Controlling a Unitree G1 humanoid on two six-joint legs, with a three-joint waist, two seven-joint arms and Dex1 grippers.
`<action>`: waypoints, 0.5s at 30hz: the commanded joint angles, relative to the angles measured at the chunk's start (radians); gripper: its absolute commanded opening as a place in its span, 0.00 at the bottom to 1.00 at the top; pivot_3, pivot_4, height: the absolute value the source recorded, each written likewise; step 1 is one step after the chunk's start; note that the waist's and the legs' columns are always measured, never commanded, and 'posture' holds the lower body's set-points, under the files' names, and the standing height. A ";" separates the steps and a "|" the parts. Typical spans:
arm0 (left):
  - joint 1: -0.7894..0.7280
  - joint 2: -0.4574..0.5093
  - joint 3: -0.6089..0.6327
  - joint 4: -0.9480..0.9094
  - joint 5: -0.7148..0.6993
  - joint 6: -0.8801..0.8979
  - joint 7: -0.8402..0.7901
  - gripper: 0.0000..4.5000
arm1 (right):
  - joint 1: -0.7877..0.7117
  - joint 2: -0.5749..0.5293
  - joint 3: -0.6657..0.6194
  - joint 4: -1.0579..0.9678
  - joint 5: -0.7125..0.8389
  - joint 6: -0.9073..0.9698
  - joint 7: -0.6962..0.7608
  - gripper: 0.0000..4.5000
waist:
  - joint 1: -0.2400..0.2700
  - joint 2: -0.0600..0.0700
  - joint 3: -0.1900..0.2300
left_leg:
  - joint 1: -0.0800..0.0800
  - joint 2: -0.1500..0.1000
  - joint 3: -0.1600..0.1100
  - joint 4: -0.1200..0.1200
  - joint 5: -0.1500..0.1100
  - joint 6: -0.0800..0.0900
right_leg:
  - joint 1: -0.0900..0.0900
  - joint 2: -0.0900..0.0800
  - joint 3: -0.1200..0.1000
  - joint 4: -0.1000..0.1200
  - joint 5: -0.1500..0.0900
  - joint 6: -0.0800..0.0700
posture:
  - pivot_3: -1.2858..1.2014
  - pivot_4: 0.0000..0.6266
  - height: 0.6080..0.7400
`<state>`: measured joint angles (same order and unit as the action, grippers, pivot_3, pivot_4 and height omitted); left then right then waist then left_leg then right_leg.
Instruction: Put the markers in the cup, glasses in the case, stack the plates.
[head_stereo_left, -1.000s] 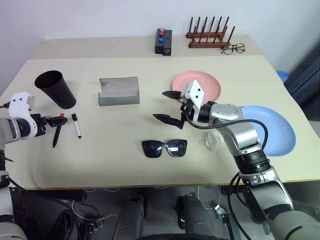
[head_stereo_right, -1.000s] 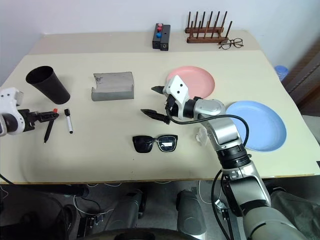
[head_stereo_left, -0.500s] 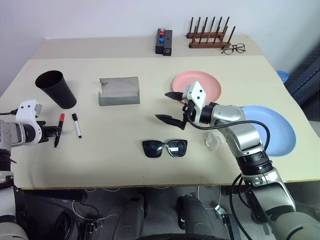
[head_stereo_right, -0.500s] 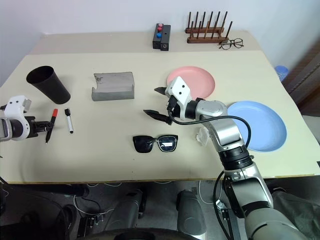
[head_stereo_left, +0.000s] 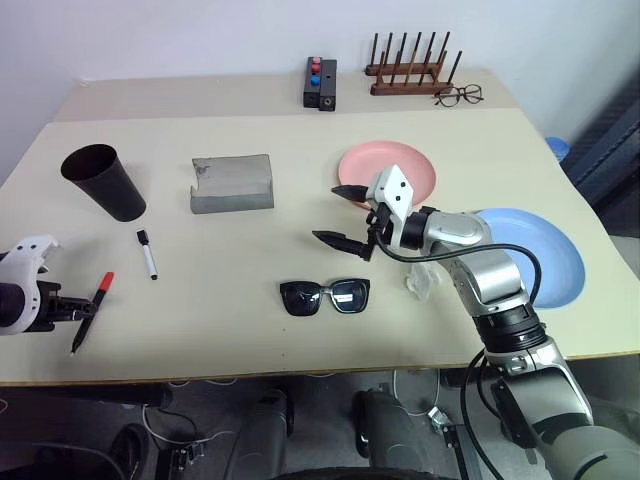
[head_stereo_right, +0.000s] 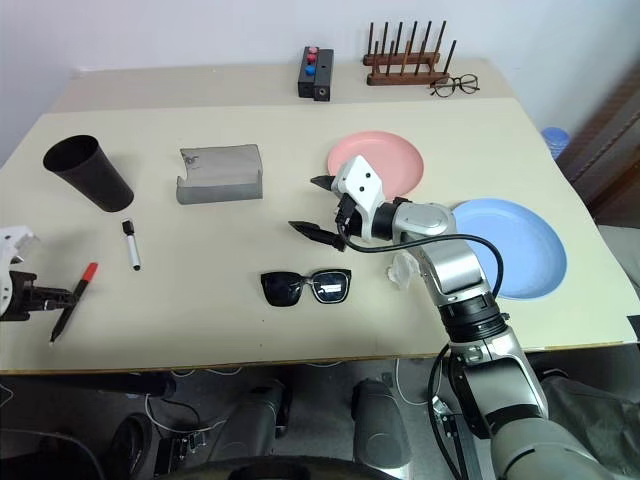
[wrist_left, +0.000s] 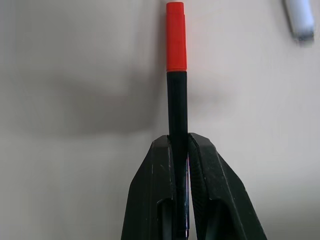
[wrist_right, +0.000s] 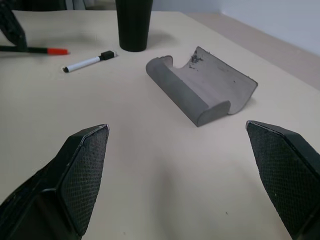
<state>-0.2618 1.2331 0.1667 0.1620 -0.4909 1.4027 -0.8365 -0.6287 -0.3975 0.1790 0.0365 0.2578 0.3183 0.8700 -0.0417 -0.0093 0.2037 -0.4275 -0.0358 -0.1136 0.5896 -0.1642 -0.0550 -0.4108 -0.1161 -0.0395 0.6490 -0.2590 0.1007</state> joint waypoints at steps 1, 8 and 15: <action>0.031 -0.003 0.050 -0.041 -0.001 -0.015 0.016 0.10 | -0.002 0.006 -0.013 -0.039 0.005 -0.019 0.000 1.00 | 0.000 0.000 0.000 | 0.000 0.000 0.000 0.000 0.000 0.000 | 0.000 0.000 0.000 0.000 0.000 0.000 | 0.52 0.24 1.00; -0.002 -0.047 0.085 -0.023 0.025 -0.032 0.089 0.83 | -0.001 0.002 -0.015 -0.049 0.008 -0.011 0.002 1.00 | 0.001 0.000 0.000 | 0.000 0.000 0.000 0.000 0.000 0.000 | 0.000 0.000 0.000 0.000 0.000 0.000 | 0.52 0.24 1.00; -0.096 -0.006 0.041 -0.003 -0.004 0.042 0.061 0.99 | 0.011 0.007 -0.014 -0.067 0.014 0.001 -0.003 1.00 | 0.000 0.000 0.000 | 0.000 0.000 0.000 0.000 0.000 0.000 | 0.000 0.000 0.000 0.000 0.002 0.003 | 0.52 0.24 1.00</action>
<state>-0.3342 1.1859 0.2092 0.1513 -0.4911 1.4307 -0.7629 -0.6174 -0.3948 0.1800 0.0191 0.2579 0.3216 0.8700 -0.0421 -0.0096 0.2036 -0.4275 -0.0361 -0.1132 0.5894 -0.1641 -0.0550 -0.4108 -0.1159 -0.0395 0.6487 -0.2574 0.1037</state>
